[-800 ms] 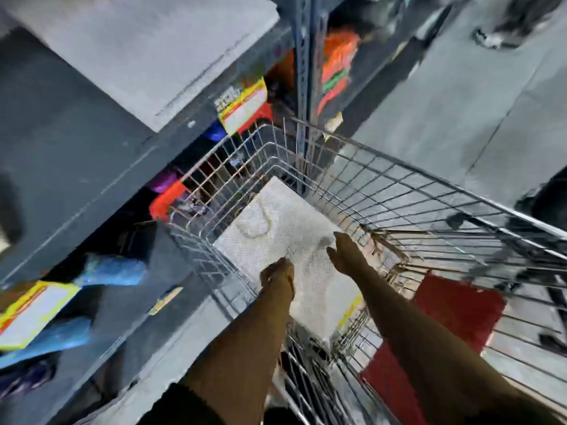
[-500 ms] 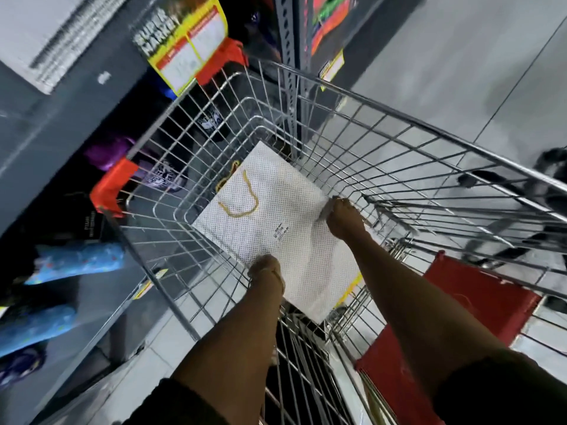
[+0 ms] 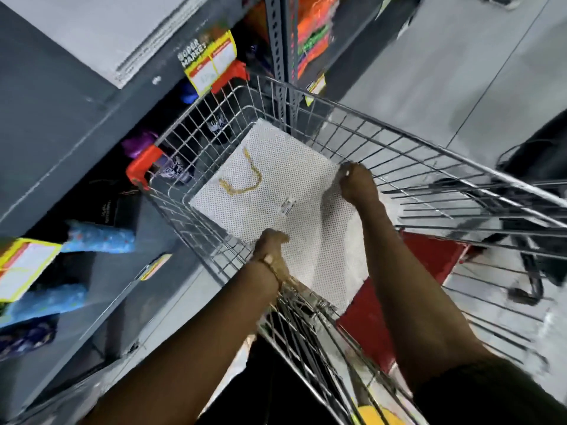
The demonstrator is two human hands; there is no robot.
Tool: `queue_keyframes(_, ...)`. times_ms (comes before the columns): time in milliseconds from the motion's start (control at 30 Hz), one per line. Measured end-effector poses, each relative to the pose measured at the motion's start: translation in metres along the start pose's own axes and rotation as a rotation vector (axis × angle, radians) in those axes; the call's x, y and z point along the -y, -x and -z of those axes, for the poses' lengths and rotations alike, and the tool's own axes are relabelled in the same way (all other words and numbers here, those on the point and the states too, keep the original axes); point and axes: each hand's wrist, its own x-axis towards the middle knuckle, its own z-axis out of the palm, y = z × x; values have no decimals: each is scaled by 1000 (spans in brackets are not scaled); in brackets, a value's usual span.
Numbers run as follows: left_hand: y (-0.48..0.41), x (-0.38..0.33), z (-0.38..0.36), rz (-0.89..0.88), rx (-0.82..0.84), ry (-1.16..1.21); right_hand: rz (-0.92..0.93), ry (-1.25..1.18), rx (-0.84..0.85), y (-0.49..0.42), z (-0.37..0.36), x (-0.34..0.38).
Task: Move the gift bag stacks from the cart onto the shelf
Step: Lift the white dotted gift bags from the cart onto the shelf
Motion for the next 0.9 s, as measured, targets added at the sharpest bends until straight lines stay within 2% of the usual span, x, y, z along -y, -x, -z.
queue_keyframes(133, 90, -2, 9, -172, 75, 67, -7, -58, -110, 51, 69, 9)
queue_keyframes(200, 121, 3, 20, -202, 157, 129, -14, -103, -199, 82, 101, 12)
queue_keyframes(267, 144, 12, 37, -336, 180, 148, 43, -125, -294, 119, 130, 20)
queue_keyframes(367, 165, 18, 61, -698, 123, 74, 90, -207, -370, 169, 161, 39)
queue_keyframes(467, 190, 25, 90, -1139, -44, -13, 143, -410, -416, 214, 164, 65)
queue_keyframes(533, 200, 34, 108, -1326, -185, -158, 185, -507, -432, 237, 157, 80)
queue_keyframes(667, 202, 51, 146, -1476, -363, -321, 296, -457, -417, 271, 133, 107)
queue_keyframes(900, 189, 43, 177, -1482, -453, -330, 322, -327, -368, 269, 111, 136)
